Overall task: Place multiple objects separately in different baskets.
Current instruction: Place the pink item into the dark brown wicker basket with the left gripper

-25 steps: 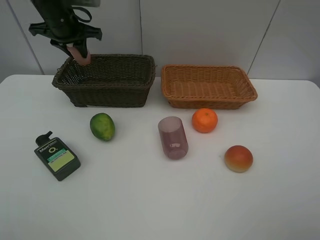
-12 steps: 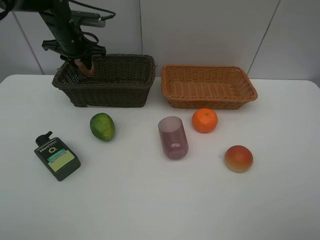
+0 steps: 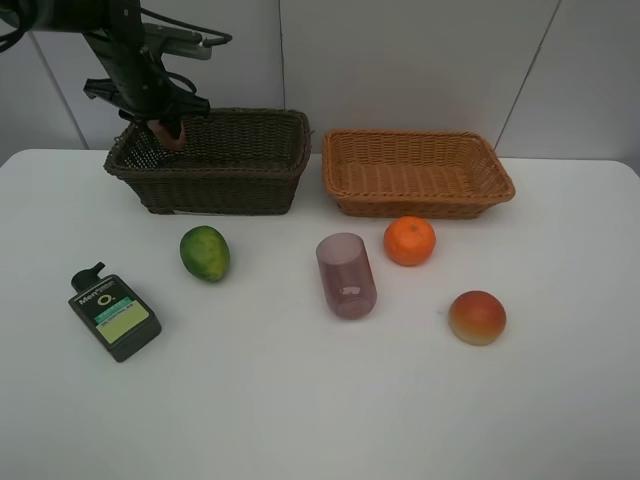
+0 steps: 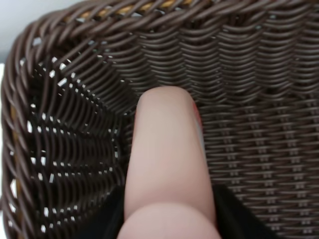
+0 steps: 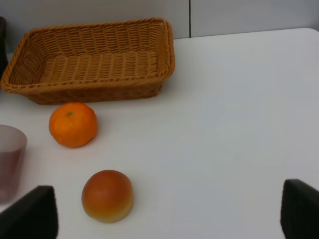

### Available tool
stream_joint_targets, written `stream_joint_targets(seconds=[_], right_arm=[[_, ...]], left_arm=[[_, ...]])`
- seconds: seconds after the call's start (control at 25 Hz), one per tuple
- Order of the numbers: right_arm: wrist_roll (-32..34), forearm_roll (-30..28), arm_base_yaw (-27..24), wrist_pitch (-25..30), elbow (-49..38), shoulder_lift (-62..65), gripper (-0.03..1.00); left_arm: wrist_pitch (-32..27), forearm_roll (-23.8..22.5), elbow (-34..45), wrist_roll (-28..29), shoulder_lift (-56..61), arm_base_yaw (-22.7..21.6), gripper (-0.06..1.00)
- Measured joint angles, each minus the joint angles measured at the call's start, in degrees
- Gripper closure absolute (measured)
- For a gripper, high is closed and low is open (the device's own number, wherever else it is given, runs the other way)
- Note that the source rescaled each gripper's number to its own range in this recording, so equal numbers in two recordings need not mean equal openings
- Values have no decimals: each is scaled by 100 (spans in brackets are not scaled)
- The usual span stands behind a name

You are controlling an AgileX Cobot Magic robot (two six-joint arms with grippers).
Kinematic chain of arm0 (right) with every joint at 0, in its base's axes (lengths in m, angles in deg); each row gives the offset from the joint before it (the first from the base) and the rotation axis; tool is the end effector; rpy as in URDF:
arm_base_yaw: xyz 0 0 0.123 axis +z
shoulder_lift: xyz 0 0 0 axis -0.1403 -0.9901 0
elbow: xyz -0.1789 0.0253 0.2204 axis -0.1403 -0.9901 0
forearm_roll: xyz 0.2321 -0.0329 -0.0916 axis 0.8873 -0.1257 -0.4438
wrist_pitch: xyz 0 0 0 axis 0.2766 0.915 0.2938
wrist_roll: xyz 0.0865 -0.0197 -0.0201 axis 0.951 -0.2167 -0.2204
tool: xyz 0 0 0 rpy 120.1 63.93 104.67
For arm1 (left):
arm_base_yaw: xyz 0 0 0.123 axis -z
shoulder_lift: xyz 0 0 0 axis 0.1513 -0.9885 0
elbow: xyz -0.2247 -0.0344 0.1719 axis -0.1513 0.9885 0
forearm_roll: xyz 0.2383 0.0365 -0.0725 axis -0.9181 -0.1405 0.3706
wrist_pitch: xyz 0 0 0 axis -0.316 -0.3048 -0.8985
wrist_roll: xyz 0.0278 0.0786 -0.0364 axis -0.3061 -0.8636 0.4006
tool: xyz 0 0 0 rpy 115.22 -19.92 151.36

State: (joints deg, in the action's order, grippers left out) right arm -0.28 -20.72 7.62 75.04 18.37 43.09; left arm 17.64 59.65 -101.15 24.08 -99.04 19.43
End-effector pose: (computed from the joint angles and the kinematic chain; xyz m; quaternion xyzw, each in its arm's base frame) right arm -0.0081 -0.0022 0.2834 0.0419 0.8450 0.0080 0.5330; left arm 0.4914 -0.0773 0.1813 0.0553 0.9553 0.0523 0.2857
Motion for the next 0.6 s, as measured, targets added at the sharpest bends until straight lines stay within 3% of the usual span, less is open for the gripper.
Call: stream_joint_targets(seconds=[0.12,0.2,0.32,0.6], right_arm=[[0,0,0,0,0,0,3],[0,0,0,0,0,0,3],[0,0,0,0,0,0,3],[0,0,0,0,0,0,3]], left_arm=[[26,-28,-19,-31,0,0,24],[37,-31,-19,-31,0,0,4],[37,-31,-19,44,0,0,-4],[37,-31,-19,316,11,0,-5]])
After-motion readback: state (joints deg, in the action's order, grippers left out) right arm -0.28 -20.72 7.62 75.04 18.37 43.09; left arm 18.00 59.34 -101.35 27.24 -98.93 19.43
